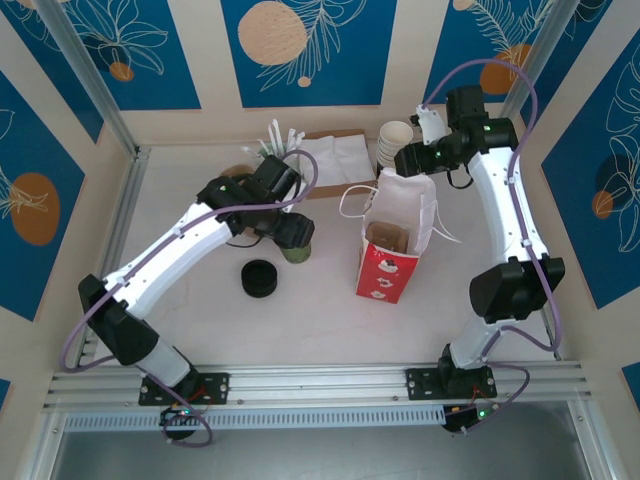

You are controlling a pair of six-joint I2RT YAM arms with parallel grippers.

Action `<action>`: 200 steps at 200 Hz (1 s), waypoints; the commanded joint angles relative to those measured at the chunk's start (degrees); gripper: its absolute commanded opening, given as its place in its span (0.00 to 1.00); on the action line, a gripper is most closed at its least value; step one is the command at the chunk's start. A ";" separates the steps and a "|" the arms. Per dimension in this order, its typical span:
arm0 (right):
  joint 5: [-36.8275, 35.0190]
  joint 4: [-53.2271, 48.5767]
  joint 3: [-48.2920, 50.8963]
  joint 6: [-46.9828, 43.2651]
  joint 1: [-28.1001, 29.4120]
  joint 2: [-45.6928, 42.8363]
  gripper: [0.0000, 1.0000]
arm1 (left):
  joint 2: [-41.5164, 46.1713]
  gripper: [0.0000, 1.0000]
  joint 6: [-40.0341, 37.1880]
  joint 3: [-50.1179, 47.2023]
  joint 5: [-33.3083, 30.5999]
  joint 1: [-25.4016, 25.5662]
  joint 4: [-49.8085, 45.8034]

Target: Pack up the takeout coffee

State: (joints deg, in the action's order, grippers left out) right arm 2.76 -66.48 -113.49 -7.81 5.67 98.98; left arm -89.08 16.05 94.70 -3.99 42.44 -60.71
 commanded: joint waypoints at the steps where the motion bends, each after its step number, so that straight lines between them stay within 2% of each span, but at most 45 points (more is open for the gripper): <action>1: -0.09 -5.12 -2.26 -5.71 0.73 0.52 0.65 | 3.72 0.75 1.61 -0.88 1.07 -0.19 -2.35; 32: 0.55 -5.33 -0.63 -8.27 0.13 -0.43 0.66 | 7.29 0.74 4.22 -2.42 2.82 -0.12 -2.82; 71: -0.17 -4.31 2.99 -11.74 -0.42 -1.17 0.67 | 9.28 0.74 3.70 -1.71 4.31 -0.13 -4.42; 90: -1.97 -3.75 1.88 -11.09 -1.09 -0.24 0.67 | 9.75 0.74 3.87 -1.72 4.42 -0.04 -4.88; 156: -0.56 -4.44 -0.31 -11.85 0.11 2.68 0.67 | 8.69 0.74 1.87 1.77 2.86 -0.04 -6.44; 187: 0.18 -4.87 -0.32 -12.44 0.08 4.26 0.62 | 7.11 0.74 1.79 4.88 2.51 -0.07 -7.05; 200: 1.40 -4.85 -0.49 -12.67 0.12 4.67 0.56 | 6.52 0.74 1.79 6.72 1.78 -0.02 -7.60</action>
State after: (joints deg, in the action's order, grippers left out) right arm 1.58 -69.95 -112.51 -19.22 5.63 102.50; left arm -81.30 18.92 97.47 -0.69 42.44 -66.39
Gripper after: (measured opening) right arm 0.602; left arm 0.741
